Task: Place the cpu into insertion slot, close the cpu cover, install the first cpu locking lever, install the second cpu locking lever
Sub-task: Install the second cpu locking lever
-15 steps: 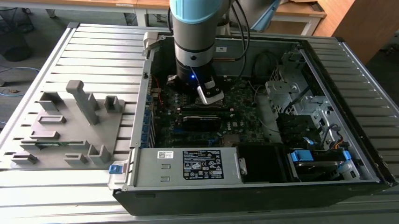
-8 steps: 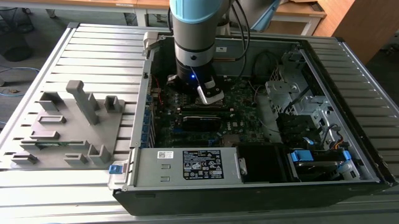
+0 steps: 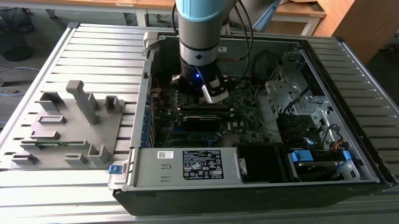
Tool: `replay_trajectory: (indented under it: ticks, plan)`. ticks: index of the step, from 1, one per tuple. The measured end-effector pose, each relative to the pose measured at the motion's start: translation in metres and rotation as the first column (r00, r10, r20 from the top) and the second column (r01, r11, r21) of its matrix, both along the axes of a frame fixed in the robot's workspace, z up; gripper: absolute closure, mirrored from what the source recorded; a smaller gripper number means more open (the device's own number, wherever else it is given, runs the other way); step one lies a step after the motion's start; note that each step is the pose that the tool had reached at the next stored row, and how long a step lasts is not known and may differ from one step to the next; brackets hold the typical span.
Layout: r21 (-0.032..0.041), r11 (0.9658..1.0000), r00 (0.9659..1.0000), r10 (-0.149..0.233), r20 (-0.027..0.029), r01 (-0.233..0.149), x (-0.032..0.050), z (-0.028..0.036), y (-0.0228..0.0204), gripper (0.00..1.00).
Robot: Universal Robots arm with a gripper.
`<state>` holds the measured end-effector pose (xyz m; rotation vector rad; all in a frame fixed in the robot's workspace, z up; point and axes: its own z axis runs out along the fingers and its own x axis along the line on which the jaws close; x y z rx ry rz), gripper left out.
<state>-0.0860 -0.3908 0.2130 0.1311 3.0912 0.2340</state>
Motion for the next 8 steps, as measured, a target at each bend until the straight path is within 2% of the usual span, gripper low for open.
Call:
replay_trajectory:
  ticks: [4,8]
  plan:
    - [-0.0163,0.9999,1.0000,0.000,0.0001,0.000,0.0034,-0.0002,0.0116,0.89]
    - [-0.0351,0.9994,1.0000,0.000,0.0001,0.000,0.0092,-0.0003,0.0184,0.89]
